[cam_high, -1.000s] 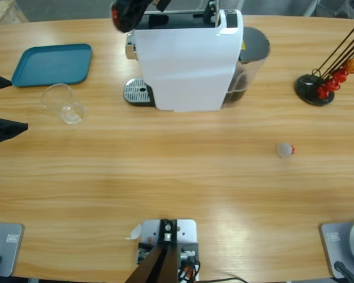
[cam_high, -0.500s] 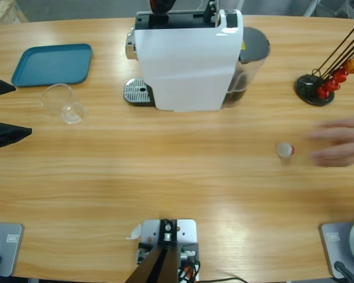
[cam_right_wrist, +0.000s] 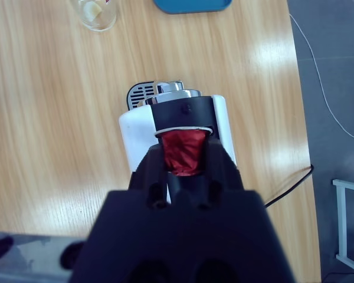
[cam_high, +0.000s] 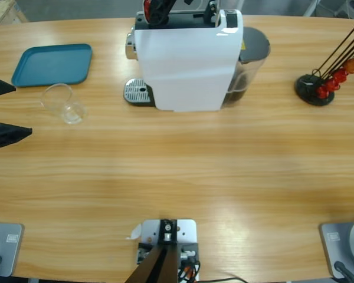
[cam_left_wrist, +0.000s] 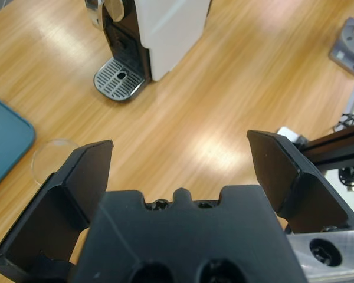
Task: Pour coffee
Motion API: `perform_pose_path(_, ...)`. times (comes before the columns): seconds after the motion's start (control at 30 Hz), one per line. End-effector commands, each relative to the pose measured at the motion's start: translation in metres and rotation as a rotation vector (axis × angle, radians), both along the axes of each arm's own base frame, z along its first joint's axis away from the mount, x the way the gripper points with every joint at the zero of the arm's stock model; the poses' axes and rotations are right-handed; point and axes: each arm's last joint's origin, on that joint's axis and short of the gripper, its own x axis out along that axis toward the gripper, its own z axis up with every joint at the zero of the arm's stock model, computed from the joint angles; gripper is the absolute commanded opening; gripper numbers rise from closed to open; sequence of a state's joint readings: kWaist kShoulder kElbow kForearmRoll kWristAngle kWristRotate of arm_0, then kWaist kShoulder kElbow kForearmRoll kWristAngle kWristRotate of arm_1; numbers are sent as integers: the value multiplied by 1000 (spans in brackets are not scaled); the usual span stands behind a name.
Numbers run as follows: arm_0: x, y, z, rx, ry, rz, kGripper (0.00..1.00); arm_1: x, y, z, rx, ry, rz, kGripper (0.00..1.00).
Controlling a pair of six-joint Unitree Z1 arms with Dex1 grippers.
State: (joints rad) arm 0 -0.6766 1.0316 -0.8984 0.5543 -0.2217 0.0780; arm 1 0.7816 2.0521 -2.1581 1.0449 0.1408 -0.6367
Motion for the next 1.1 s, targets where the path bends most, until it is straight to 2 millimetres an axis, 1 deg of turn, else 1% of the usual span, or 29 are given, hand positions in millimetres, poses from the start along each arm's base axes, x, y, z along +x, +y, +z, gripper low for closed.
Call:
perform_pose_path(0.03,-1,1,-18,32,22,11,992,6,2,-25,-56,63,7,145)
perform_pose_path(0.2,0,0,-14,21,8,11,992,5,4,-25,-50,66,9,149)
perform_pose_path(0.7,-2,1,-14,17,6,12,991,4,3,-24,-57,66,7,149)
perform_pose_path(0.83,-2,1,-15,18,7,12,991,6,5,-27,-56,65,0,171)
perform_pose_path(0.87,-2,1,-15,19,7,12,991,7,6,-28,-56,66,-2,225)
perform_pose_path(0.9,-2,1,-14,17,6,12,991,8,6,-29,-57,65,-4,251)
perform_pose_path(1.0,-2,1,-15,20,9,12,991,9,7,-30,-55,64,-8,412)
perform_pose_path(1.03,-1,1,-15,20,10,12,991,9,8,-30,-55,64,-8,484)
perform_pose_path(1.07,-1,1,-15,21,10,12,991,9,8,-30,-56,63,-9,581)
perform_pose_path(1.1,-1,1,-16,22,11,12,992,9,8,-30,-56,62,-11,644)
